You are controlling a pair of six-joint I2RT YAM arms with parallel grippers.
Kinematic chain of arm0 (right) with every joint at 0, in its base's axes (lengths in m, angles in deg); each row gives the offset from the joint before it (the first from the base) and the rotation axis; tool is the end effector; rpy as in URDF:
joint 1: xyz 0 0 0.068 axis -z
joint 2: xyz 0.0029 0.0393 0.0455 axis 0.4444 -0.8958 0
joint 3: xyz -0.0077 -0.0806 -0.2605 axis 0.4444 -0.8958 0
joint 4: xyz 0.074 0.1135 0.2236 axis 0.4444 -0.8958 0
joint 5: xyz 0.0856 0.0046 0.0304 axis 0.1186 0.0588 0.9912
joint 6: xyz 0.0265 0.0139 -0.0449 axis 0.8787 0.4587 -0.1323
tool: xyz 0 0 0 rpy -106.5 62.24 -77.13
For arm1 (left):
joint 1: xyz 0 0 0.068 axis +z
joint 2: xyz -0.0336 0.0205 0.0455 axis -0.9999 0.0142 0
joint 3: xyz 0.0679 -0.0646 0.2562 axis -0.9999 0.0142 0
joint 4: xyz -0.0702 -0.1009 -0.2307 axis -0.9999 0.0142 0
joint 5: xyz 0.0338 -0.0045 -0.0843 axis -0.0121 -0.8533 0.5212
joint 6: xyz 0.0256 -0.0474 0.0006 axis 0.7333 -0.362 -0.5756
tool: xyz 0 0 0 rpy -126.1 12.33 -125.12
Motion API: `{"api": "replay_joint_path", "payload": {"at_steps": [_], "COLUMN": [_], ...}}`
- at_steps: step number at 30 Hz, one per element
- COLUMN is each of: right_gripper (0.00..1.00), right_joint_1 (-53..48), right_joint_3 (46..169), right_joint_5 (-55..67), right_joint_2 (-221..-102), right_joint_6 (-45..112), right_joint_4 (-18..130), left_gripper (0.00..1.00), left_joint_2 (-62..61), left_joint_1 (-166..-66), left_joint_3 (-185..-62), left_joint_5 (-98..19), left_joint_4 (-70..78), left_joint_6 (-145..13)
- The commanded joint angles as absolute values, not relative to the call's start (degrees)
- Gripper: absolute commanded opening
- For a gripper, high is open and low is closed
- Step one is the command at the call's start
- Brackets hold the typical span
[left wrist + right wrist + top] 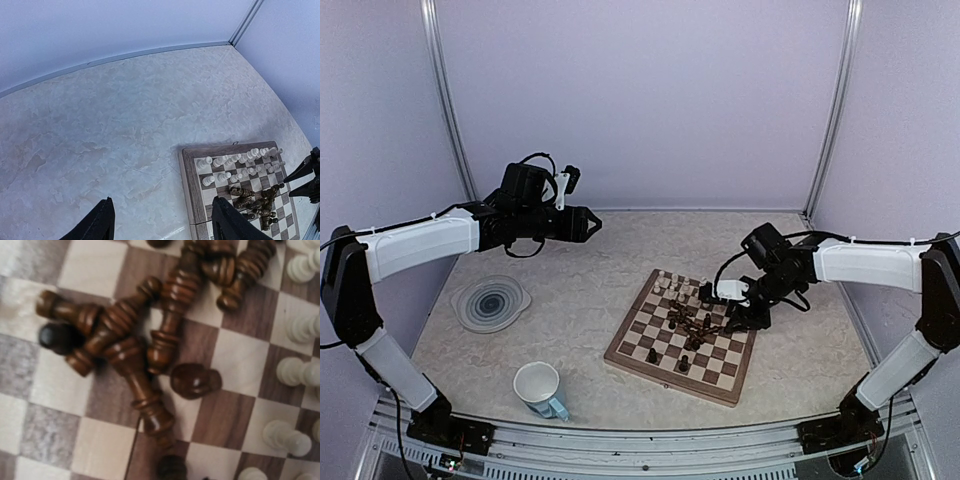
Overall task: Set up the chess pieces on the board
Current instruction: Pick up the pawn from the chessboard, then place the pawn at a7.
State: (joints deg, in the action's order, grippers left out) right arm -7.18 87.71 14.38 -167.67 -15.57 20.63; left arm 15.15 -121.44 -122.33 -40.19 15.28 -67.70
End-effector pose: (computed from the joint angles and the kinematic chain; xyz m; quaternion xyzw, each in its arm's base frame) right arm 0.2357 0.1678 0.2015 -0.6194 0.7480 0.1166 0.2078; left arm 0.3115 -0.2020 0.2944 0.1764 0.8445 -0.2447 0.4426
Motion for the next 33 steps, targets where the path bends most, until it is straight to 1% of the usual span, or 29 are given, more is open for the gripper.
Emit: {"api": "replay_joint_path", "payload": {"at_steps": [1,7,9,15,20,24,28,33], "right_gripper": [0.37,0.37,0.35,0.18,0.08,0.06,0.06,0.06], "right_joint_1": [-6.5,-6.3,-6.3,-6.2,-6.2,-6.2,-6.4,-7.7], "right_joint_3": [87.4,87.7,88.0,88.7,88.4,87.4,85.5,83.5], "right_joint_5": [11.6,11.4,11.5,12.9,13.6,15.5,20.3,22.5], "right_joint_2": [-170.2,-172.2,-172.7,-172.8,-170.1,-166.7,-163.5,-162.1], "right_joint_6": [-14.9,-14.6,-14.5,-14.3,-14.3,-15.2,-17.0,-17.1], "right_joint_4": [22.3,22.7,22.6,21.7,19.8,18.1,15.9,14.5], "left_gripper": [0.66,0.66,0.66,0.66,0.66,0.66,0.66,0.66], "left_joint_2": [15.5,15.5,15.5,15.6,15.7,15.8,16.0,16.3], "left_joint_1": [-121.8,-121.9,-122.0,-122.0,-122.1,-122.0,-122.1,-122.1], "left_joint_3": [-124.3,-124.3,-124.3,-124.4,-124.4,-124.5,-124.5,-124.5], "left_joint_5": [-39.8,-39.8,-39.8,-39.7,-39.7,-39.7,-39.5,-39.5], "left_joint_4": [15.7,15.8,15.9,15.8,16.0,15.9,16.0,16.0], "left_joint_6": [-66.9,-66.8,-66.8,-66.7,-66.7,-66.7,-66.7,-66.7]}}
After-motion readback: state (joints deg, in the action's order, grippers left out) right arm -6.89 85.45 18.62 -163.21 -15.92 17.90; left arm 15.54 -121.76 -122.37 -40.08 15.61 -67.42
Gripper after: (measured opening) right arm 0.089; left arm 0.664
